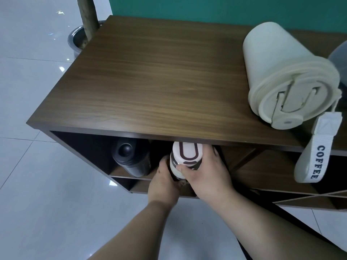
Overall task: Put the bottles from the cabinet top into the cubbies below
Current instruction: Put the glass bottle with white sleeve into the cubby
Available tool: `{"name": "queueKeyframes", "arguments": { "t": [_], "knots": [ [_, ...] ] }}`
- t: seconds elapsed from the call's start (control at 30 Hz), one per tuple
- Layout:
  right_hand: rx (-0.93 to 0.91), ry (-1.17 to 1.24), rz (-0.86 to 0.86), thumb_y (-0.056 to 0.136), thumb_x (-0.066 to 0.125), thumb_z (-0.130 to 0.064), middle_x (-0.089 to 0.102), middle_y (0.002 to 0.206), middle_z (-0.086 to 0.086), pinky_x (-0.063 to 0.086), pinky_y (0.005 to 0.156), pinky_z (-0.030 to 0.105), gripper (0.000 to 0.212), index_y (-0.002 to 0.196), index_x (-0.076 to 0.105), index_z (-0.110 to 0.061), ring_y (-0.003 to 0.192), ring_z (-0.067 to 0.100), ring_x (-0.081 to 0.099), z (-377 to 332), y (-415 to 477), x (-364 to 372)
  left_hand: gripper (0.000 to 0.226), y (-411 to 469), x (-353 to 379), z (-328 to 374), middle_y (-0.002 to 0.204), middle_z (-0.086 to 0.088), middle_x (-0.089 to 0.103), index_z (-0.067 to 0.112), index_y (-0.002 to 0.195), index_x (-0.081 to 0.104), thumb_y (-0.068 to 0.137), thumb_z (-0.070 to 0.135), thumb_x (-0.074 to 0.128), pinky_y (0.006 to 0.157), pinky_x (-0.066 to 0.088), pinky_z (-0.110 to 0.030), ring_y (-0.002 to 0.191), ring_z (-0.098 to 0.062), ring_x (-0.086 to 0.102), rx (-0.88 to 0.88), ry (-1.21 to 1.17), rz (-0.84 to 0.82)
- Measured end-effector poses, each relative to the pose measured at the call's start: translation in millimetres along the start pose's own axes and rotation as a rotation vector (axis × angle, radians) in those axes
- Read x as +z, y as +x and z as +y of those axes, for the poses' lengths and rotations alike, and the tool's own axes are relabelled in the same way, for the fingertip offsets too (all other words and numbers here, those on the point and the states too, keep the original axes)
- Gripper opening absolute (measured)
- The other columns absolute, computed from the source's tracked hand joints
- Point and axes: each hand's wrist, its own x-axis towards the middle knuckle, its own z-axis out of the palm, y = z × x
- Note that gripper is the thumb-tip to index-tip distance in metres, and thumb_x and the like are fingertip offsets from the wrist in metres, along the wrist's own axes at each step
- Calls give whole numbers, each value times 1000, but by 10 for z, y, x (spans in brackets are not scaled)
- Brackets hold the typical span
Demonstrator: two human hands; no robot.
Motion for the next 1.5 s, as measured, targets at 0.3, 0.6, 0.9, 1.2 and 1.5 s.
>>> {"name": "queueKeyframes", "arguments": {
  "t": [0.3, 0.6, 0.9, 1.2, 1.5],
  "knots": [
    [3, 17, 54, 69, 83, -41, 53, 140, -7, 43, 96, 31, 80, 137, 43, -31, 127, 21, 53, -10, -74, 37, 89, 24, -27, -22, 125, 8, 74, 45, 150, 28, 77, 35, 78, 90, 58, -45, 108, -24, 71, 0, 24, -47],
    [11, 60, 38, 69, 83, -39, 57, 134, -6, 45, 95, 30, 76, 134, 44, -31, 125, 19, 55, -1, -76, 26, 92, 27, -19, -29, 127, 9, 72, 44, 154, 26, 79, 30, 78, 90, 58, -43, 109, -22, 70, 28, 46, -35],
    [49, 118, -35, 53, 94, -37, 44, 150, -8, 46, 104, 36, 120, 150, 23, -39, 137, 14, 46, 43, -184, -47, 109, -24, -112, -89, 145, 8, 61, 33, 162, 18, 73, 36, 81, 100, 57, -39, 108, -7, 67, 50, -34, -118],
    [71, 224, -63, 67, 78, -20, 31, 157, -11, 30, 117, 28, 101, 153, 28, -37, 146, 10, 33, 26, -729, -414, 56, -645, -528, 412, 108, 1, 76, 18, 127, 68, 76, 38, 80, 82, 55, -29, 93, -10, 69, 9, -64, -357],
    [-116, 267, 372, 80, 80, -19, 51, 117, -14, 51, 89, 31, 51, 118, 54, -40, 106, 16, 59, -303, -1331, -1447, 69, -1564, -1121, 1105, 113, 4, 72, 34, 130, 65, 66, 61, 72, 99, 52, -37, 116, -22, 70, 219, -330, -310]
  ]
}}
